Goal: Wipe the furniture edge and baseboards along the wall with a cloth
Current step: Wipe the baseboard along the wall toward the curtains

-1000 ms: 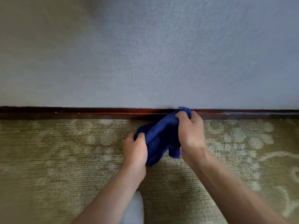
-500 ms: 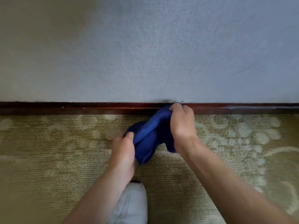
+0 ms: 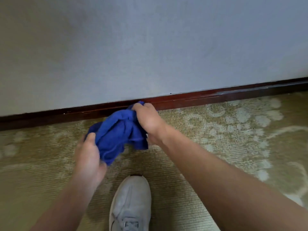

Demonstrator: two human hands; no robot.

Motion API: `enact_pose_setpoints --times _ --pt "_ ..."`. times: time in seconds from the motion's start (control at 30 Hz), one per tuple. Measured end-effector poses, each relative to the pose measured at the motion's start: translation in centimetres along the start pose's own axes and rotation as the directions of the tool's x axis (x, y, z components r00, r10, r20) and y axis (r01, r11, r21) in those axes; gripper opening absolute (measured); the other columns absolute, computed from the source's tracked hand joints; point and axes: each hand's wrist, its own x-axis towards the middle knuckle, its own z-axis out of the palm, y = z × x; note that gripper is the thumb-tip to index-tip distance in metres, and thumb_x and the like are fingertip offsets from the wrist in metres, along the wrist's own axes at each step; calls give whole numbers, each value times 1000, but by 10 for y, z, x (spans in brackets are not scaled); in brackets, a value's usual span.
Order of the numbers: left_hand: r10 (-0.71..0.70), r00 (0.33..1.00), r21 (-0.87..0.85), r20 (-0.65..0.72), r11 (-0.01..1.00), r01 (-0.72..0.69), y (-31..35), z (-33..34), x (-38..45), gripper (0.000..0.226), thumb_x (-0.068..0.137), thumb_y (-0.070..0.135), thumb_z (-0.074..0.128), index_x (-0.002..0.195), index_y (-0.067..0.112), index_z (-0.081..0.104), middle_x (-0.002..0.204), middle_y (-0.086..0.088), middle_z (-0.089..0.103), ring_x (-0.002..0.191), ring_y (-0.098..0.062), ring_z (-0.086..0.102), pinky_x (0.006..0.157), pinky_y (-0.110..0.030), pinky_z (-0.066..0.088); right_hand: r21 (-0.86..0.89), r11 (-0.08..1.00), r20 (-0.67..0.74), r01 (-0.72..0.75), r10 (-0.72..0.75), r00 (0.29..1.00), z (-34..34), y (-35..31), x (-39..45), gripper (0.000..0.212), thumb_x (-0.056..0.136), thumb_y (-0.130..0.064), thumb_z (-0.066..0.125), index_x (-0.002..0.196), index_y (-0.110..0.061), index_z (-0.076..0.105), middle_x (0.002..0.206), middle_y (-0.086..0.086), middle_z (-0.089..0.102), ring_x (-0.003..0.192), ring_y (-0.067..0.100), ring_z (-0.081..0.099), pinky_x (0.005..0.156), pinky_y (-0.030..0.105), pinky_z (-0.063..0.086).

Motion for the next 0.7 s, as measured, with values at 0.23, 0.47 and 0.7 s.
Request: enact_pose_setpoints --times 0.23,0.47,0.7 --pt "-393 878 231 273 913 337 23 39 -61 37 95 37 50 117 14 69 111 -16 72 89 -32 70 78 -41 55 -232 966 84 -116 138 987 -108 -16 -51 10 81 -11 57 75 -3 60 80 21 61 77 30 58 69 41 46" --pt "-393 861 404 322 880 251 26 112 -126 26 92 22 51 105 5 68 84 -14 74 70 -27 70 71 -36 50 -167 986 -48 -7 -1 999 -164 -55 -107 24 80 -14 55 59 -17 44 56 0 42 54 18 37 50 24 33" --pt "-402 828 132 391 915 382 14 145 -139 73 83 73 45 112 9 68 108 -17 73 92 -31 72 78 -39 57 -44 967 235 253 -236 943 -198 -84 -137 47 85 -1 48 41 -17 56 40 -8 49 42 9 47 49 21 37"
